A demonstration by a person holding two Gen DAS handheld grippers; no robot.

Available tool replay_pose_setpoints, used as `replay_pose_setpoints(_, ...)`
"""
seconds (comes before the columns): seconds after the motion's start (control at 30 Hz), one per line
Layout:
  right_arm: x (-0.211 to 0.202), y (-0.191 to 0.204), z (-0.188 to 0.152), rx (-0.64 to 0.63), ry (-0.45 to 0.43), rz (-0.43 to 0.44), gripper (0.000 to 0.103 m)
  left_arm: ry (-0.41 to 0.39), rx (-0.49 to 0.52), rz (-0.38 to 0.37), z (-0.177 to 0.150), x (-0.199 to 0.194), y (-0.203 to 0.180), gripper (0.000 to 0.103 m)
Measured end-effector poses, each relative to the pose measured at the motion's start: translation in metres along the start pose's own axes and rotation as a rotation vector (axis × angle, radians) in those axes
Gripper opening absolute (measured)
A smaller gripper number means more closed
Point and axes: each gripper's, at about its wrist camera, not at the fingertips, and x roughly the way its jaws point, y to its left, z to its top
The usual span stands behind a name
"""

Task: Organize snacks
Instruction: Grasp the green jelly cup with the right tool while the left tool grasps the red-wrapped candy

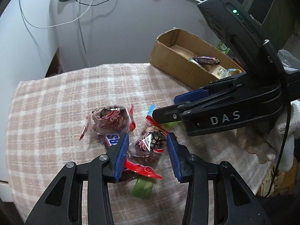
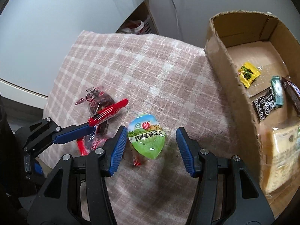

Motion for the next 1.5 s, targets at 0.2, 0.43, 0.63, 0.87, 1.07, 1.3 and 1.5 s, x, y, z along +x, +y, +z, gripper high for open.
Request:
replay_pose_setpoints(0.2, 0.005, 0.007, 0.0, -0.035, 0.008, -0.026, 0.057, 0.007, -0.007, -0.024, -0.004, 0.009, -0.002, 0.041)
replay_pose_setpoints(0.43, 0.005, 0.014, 0.001, -0.06, 0.02, -0.047, 0.042, 0.023, 0.001, -0.015, -0.012, 0.02, -0.011, 0.041)
replay_pose_setpoints(0.63, 0.003, 0.015, 0.0, -0.046, 0.0, -0.029, 0.039, -0.001, -0.02, -0.025, -0.017, 0.018, -0.008, 0.038)
replay_pose_setpoints(0.87, -0.005, 0.006, -0.004, -0.024, -0.026, -0.026, 0.035, -0.019, -0.054, -0.041, -0.024, 0.011, -0.004, 0.037)
replay_pose_setpoints(1.07, -0.016, -0.018, -0.009, 0.112, -0.037, 0.099, 0.035, -0.036, -0.088, -0.051, -0.03, -0.001, 0.001, 0.037)
replay_pose_setpoints(1.3, -0.036, -0.036, -0.013, 0.212, -0.071, 0.195, 0.035, -0.055, -0.116, -0.06, -0.03, -0.01, 0.008, 0.037)
replay_pose_setpoints(1.5, -0.067, -0.043, -0.016, 0.204, -0.123, 0.191, 0.035, -0.086, -0.125, -0.077, -0.026, -0.027, 0.008, 0.037)
